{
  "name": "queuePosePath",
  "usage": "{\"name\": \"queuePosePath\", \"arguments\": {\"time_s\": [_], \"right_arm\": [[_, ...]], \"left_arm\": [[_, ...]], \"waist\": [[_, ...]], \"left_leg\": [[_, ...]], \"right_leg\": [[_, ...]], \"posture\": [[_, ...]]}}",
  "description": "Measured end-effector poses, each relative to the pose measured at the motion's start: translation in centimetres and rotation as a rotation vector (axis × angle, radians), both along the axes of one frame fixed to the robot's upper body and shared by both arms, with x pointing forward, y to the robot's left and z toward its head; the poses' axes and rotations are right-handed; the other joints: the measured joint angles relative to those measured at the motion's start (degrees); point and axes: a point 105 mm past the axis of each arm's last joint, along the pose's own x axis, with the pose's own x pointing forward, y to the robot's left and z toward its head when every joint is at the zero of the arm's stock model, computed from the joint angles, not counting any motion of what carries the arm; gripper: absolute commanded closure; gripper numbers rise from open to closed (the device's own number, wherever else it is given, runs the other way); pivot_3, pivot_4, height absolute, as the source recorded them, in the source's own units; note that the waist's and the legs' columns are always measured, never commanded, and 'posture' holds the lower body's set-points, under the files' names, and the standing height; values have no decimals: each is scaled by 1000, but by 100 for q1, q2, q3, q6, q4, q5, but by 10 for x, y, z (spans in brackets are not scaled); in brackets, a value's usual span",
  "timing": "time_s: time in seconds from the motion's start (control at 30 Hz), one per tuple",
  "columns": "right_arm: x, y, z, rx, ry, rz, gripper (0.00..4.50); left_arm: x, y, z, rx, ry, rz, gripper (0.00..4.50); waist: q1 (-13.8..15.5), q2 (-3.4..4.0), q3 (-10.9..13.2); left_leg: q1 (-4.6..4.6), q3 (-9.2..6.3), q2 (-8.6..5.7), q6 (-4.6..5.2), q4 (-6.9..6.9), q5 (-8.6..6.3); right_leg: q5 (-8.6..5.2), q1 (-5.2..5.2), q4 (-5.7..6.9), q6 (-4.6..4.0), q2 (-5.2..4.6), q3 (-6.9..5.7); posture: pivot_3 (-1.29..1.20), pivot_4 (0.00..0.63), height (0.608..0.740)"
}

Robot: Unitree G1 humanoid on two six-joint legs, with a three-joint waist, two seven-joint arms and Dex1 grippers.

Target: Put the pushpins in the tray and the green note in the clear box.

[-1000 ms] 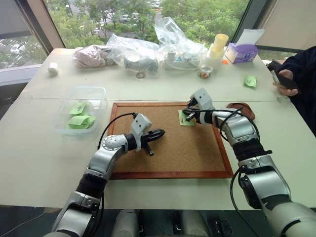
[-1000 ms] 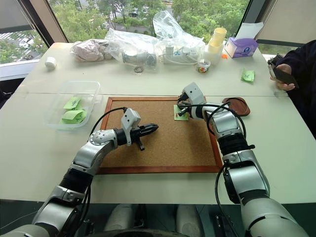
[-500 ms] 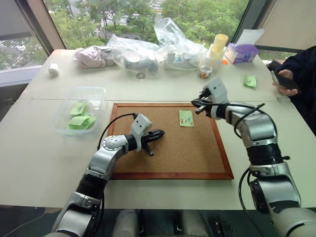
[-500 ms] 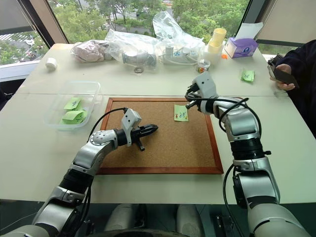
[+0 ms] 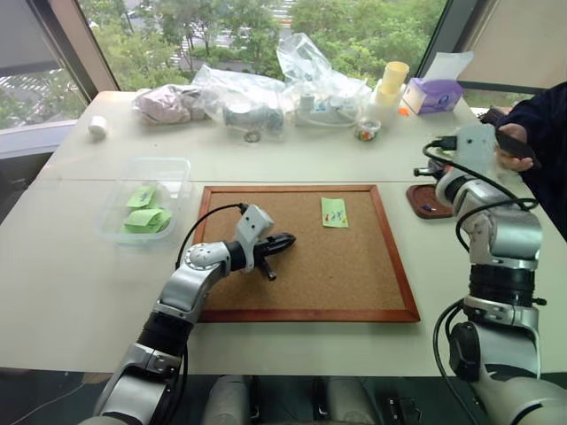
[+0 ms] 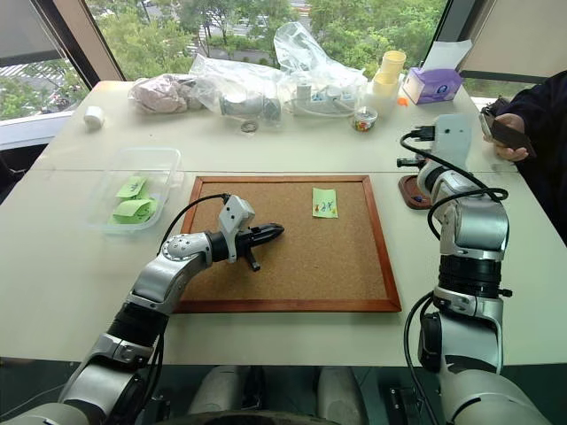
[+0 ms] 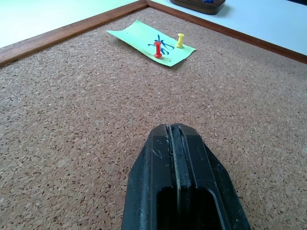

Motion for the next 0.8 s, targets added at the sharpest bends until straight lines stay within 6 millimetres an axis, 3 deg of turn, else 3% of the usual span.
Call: {"name": "queuePosePath", "arguments": {"time_s": [0.3,0.53,0.63,0.8], "right_arm": [[-5,-16,-35,199,88,-123,4406],[-2,-16,-45,243,106,-139,4406],[1,-16,-49,252,114,-139,3519],[4,-14,-51,250,111,-135,1109]], "left_arm": [[0,-1,0,4,0,-4,4500],[0,0,0,5,-1,-1,4500],[-1,0,0,4,-2,2,4500],[-1,1,0,3,-5,6,4500]], "waist": [[-1,5,-3],[-10,13,-8],[-16,13,-8],[-18,13,-8]], "left_leg": [[0,0,-1,1,-2,0],[1,0,-1,1,-3,0],[1,0,-1,1,-3,0],[1,0,1,1,-5,0]], "right_leg": [[0,1,0,0,0,2],[0,1,-1,0,0,3],[0,1,-1,0,0,3],[0,0,-2,0,1,4]], "posture": [[0,150,740],[0,150,740],[0,150,740],[0,150,740]]}}
